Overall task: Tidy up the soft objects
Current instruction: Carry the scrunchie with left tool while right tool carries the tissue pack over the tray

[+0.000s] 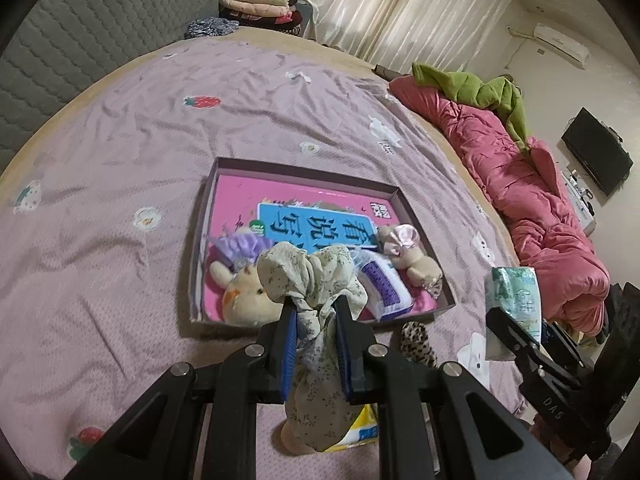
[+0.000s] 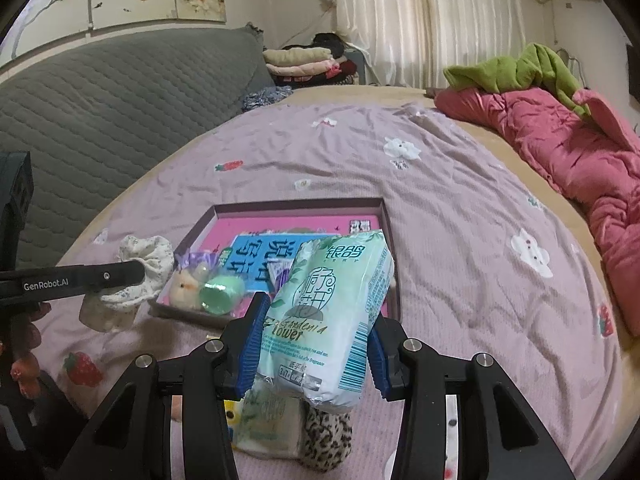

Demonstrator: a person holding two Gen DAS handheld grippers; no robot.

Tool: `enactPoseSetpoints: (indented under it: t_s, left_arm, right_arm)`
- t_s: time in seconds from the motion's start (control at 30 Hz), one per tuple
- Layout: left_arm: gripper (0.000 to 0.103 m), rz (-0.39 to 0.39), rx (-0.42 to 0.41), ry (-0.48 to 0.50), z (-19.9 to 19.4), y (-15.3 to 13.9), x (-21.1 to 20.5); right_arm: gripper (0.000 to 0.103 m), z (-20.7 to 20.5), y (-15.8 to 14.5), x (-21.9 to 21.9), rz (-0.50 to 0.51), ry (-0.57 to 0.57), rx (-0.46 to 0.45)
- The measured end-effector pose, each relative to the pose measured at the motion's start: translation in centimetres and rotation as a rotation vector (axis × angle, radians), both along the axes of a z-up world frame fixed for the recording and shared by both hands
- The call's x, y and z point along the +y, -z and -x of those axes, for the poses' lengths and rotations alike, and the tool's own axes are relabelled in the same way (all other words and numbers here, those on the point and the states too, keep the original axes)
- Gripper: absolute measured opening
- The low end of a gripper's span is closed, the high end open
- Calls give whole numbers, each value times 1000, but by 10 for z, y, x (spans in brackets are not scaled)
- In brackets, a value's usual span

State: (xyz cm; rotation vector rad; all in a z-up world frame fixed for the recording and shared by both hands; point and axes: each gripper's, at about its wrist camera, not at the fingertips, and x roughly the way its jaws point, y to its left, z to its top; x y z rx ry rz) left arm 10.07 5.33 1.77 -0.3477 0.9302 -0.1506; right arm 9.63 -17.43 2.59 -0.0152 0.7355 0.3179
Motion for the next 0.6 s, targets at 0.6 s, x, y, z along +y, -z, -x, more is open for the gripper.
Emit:
enactPoseSetpoints:
  t_s: [0.6]
  left_arm:
    - [18, 11, -26, 50, -40, -12, -33]
  right_arm:
    - [46, -38, -16, -3, -7, -1, -49]
